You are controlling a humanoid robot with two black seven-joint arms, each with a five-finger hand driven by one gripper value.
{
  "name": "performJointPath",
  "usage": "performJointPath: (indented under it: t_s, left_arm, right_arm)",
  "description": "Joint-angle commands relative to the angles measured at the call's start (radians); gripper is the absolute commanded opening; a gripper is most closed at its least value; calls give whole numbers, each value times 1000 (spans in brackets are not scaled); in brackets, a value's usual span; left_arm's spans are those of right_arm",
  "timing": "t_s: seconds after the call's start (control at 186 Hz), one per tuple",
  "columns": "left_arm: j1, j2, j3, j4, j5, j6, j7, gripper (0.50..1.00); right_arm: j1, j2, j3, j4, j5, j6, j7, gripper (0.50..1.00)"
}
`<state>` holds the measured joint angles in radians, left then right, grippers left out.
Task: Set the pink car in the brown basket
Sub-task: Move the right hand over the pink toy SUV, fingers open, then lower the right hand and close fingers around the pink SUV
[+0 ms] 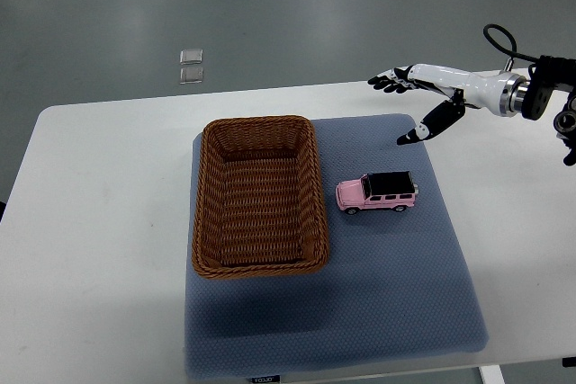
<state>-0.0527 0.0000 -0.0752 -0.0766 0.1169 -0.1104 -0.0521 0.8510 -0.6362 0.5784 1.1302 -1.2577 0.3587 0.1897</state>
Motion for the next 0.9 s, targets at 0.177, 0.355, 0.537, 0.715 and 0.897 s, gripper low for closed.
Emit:
performJointPath:
  t_s: [0.177,0.355,0.537,0.715,0.897]
  left_arm:
    - [-1,0,2,-2,0,0,0,1000]
    - [-1,0,2,0,0,0,0,1000]
    - [-1,0,2,0,1,0,0,1000]
    - [-1,0,2,0,1,0,0,1000]
    - [-1,0,2,-2,0,0,0,1000]
  right_arm:
    - [23,-20,-83,49,-66,0,0,913]
    - [23,-28,-107,80,-88,0,0,913]
    - [23,-17,-138,91,-89,-3,0,913]
    - [17,6,-155,89,-91,-17,-3,909]
    - [19,16,-198,86,-95,-63,-4,905]
